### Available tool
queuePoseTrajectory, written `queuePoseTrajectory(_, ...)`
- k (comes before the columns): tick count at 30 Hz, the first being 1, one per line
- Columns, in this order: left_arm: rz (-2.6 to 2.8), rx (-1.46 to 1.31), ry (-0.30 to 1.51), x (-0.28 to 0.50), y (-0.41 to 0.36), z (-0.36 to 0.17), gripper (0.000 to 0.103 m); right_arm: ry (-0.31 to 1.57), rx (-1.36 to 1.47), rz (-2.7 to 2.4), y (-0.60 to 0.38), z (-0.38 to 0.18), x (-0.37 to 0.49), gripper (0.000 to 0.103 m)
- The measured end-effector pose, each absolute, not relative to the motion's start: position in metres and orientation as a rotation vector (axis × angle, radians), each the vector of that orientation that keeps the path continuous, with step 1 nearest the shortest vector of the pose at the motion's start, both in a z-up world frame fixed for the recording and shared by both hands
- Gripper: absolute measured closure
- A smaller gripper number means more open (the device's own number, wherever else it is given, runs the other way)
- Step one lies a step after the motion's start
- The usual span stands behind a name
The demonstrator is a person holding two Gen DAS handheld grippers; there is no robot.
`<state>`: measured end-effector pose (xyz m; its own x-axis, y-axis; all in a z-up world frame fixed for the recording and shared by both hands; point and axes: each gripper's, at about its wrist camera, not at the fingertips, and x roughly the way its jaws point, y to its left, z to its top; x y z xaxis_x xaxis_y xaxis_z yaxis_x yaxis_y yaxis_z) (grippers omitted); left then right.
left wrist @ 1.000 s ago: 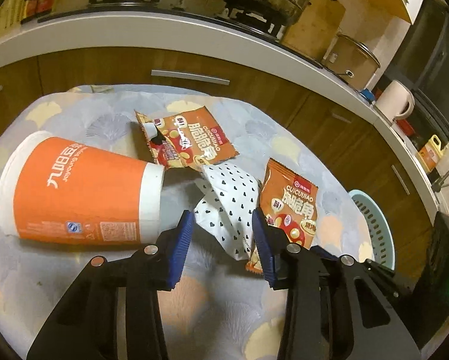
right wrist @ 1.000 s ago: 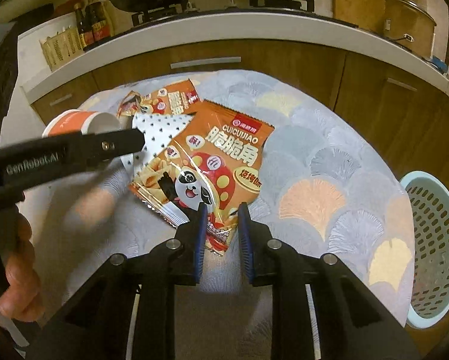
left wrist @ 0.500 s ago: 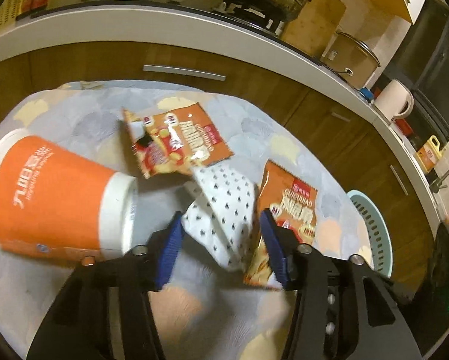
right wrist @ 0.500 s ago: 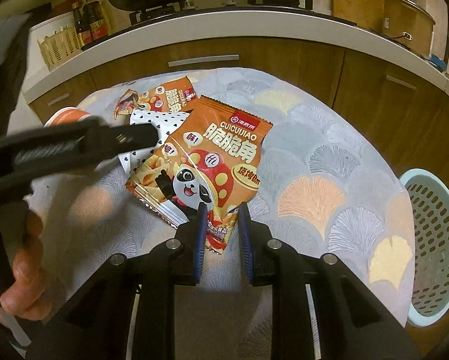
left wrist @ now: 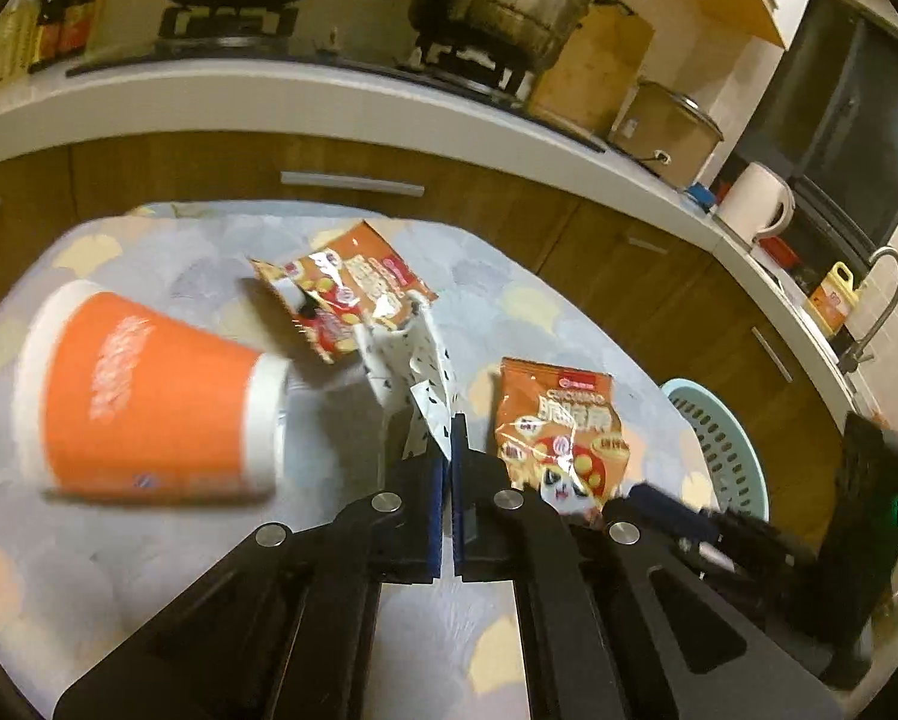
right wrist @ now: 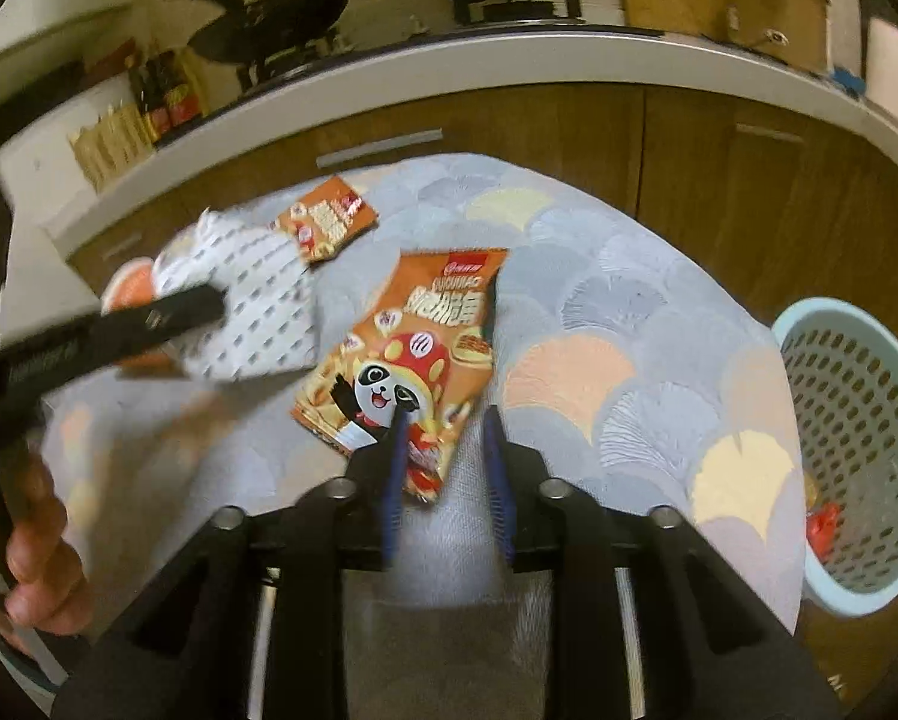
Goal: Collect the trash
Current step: 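Grasp the orange snack bag with the right tool while the left tool grasps the white dotted paper, then carry snack bag and dotted paper over the wastebasket and open both tools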
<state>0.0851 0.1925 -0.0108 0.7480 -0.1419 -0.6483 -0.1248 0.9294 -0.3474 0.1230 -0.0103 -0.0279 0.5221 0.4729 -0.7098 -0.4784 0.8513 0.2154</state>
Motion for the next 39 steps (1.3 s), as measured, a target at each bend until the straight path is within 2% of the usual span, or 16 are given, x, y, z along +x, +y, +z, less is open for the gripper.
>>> queuePoseTrajectory(1, -0.010, -0.383, 0.722, 0.080, 0.194, -0.008, 0.103, 0.853, 0.005, 0.564, -0.011, -0.027, 0.123, 0.033)
queuePoseTrajectory(2, -0.006, -0.375, 0.715, 0.077, 0.195, -0.007, 0.103, 0.853, 0.029, 0.555, -0.011, -0.025, 0.123, 0.026)
queuePoseTrajectory(6, 0.012, -0.338, 0.685, 0.067, 0.200, -0.001, 0.103, 0.879, 0.045, 0.538, 0.005, -0.025, 0.128, 0.025)
queuePoseTrajectory(8, 0.008, -0.337, 0.678, 0.064, 0.203, 0.000, 0.103, 0.906, 0.032, 0.514, 0.018, -0.029, 0.134, 0.015)
queuePoseTrajectory(16, 0.001, -0.329, 0.644, 0.059, 0.213, 0.005, 0.103, 0.916, -0.074, 0.404, 0.058, -0.045, 0.149, 0.014)
queuePoseTrajectory(18, 0.000, -0.327, 0.639, 0.058, 0.214, 0.005, 0.103, 0.902, -0.118, 0.370, 0.064, -0.046, 0.147, 0.021)
queuePoseTrajectory(20, -0.011, -0.338, 0.637, 0.058, 0.215, 0.005, 0.103, 0.883, -0.147, 0.372, 0.067, -0.046, 0.146, 0.040)
queuePoseTrajectory(26, -0.035, -0.330, 0.637, 0.057, 0.206, 0.007, 0.103, 0.840, -0.109, 0.460, 0.052, -0.033, 0.134, 0.074)
queuePoseTrajectory(34, -0.135, -0.298, 0.633, 0.060, 0.173, 0.012, 0.103, 0.794, -0.047, 0.444, 0.004, -0.012, 0.121, 0.084)
queuePoseTrajectory(39, -0.204, -0.265, 0.626, 0.066, 0.143, 0.018, 0.103, 0.750, -0.023, 0.395, -0.033, 0.003, 0.119, 0.085)
